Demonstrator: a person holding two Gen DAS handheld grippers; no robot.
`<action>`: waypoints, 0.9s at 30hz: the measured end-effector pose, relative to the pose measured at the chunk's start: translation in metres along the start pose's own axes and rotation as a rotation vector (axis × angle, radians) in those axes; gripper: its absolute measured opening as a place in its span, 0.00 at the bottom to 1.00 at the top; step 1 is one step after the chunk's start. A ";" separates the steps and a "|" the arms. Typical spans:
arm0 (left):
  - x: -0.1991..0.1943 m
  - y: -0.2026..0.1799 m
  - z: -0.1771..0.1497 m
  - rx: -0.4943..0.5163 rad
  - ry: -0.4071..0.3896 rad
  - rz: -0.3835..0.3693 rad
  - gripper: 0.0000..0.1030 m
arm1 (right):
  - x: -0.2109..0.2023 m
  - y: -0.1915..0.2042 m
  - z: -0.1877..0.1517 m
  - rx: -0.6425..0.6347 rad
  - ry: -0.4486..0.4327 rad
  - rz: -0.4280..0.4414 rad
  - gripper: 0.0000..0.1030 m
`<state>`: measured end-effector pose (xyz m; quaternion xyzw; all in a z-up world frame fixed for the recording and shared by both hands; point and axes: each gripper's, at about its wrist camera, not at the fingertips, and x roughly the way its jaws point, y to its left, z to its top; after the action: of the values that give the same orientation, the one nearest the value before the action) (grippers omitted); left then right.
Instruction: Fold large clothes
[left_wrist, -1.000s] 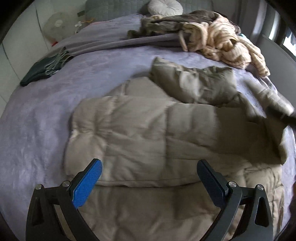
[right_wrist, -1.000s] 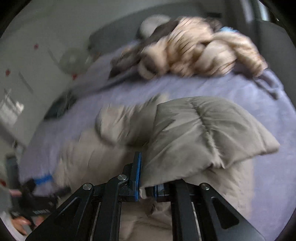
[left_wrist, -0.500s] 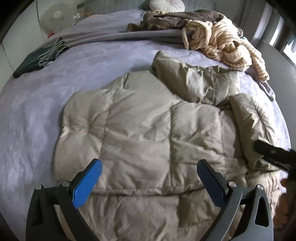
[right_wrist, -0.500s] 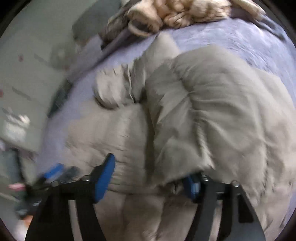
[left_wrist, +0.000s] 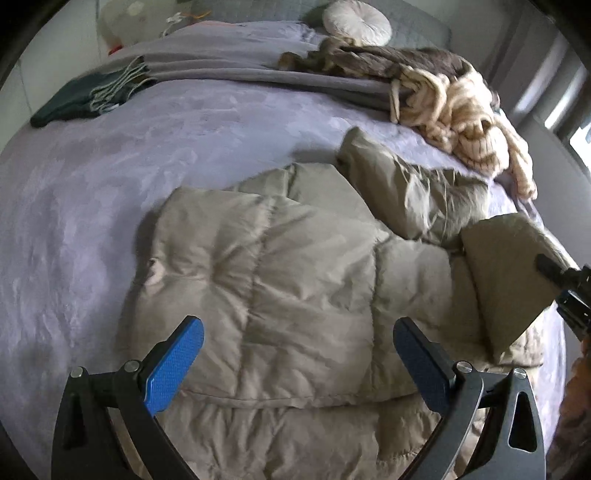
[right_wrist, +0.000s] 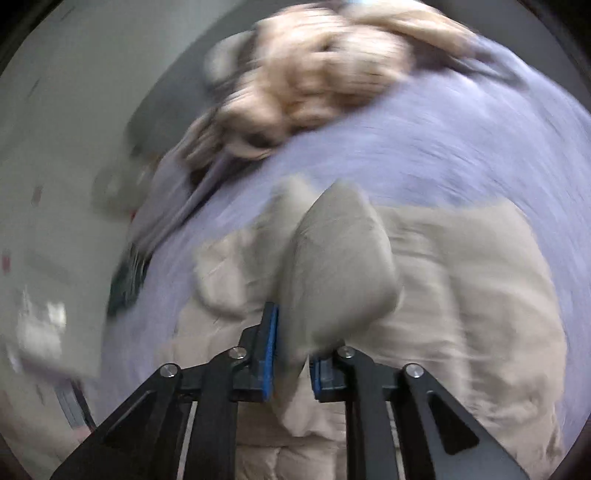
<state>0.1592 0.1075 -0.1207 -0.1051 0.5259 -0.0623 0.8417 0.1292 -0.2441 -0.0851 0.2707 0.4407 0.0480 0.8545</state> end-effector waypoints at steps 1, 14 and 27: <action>-0.001 0.004 0.001 -0.011 -0.002 -0.007 1.00 | 0.004 0.017 -0.002 -0.067 0.014 0.002 0.16; 0.010 0.013 0.011 -0.128 0.069 -0.273 1.00 | 0.046 0.077 -0.101 -0.389 0.345 -0.023 0.55; 0.070 -0.054 0.001 -0.048 0.244 -0.369 0.11 | -0.060 -0.183 -0.065 0.531 0.091 0.008 0.56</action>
<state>0.1912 0.0406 -0.1683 -0.2112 0.5970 -0.2153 0.7434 0.0134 -0.3912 -0.1646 0.4849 0.4749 -0.0537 0.7325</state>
